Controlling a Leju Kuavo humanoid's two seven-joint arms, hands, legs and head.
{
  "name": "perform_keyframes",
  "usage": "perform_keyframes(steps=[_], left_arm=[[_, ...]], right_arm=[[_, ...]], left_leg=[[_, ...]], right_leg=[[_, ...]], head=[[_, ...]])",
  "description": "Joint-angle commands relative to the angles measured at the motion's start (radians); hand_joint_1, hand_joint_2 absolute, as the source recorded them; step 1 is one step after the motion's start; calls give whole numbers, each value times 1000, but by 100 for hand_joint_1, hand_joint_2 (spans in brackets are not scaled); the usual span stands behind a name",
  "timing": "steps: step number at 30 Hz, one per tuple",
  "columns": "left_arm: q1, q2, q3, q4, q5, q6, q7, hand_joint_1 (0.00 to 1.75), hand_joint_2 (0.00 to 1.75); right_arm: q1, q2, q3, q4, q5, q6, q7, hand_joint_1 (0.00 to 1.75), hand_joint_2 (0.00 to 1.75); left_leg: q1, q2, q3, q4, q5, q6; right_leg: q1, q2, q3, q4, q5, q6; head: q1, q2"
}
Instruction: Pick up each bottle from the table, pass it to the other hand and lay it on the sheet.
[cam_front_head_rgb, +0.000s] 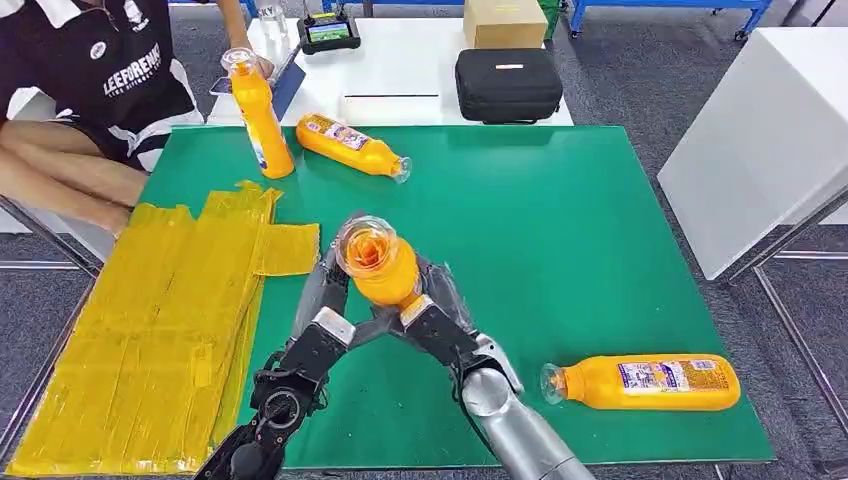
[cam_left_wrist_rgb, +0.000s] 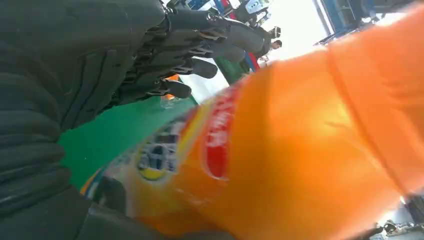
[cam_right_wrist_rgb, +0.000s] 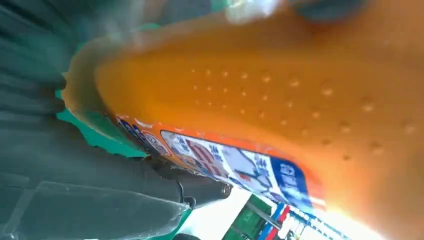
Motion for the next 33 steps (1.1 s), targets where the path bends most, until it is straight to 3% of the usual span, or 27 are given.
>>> perform_keyframes(steps=[1, 22, 23, 24, 33], left_arm=[[-42, 19, -29, 16, 19, -3, 5, 0, 175], [-29, 16, -26, -2, 126, -73, -3, 0, 175], [-31, 16, -26, 0, 126, -74, -3, 82, 175], [-35, 14, -24, 8, 128, -74, -1, 175, 175], [-54, 8, -23, 22, 151, -87, 12, 175, 175]], right_arm=[[-86, 24, 61, 181, 8, 11, 10, 175, 175], [-99, 38, 74, 223, 21, -4, -27, 175, 175], [-98, 36, 78, 216, 23, -7, -31, 175, 175], [-96, 36, 89, 202, 30, -10, -35, 175, 175], [-92, 28, 103, 146, 5, 0, -6, 175, 175]], left_leg=[[2, 1, 2, 1, -1, -5], [1, 0, 2, 0, -1, -4], [2, 0, 2, 1, -2, -5], [1, 0, 2, 0, -1, -4], [2, 0, 2, 2, -2, -6]], right_leg=[[2, -1, 3, 0, -1, -1], [1, -1, 2, 0, -1, -1], [2, -2, 3, 0, -2, -1], [1, -1, 2, 0, -1, -1], [2, -2, 3, 1, -2, -1]], head=[[0, 0], [0, 0], [0, 0], [0, 0], [0, 0]])
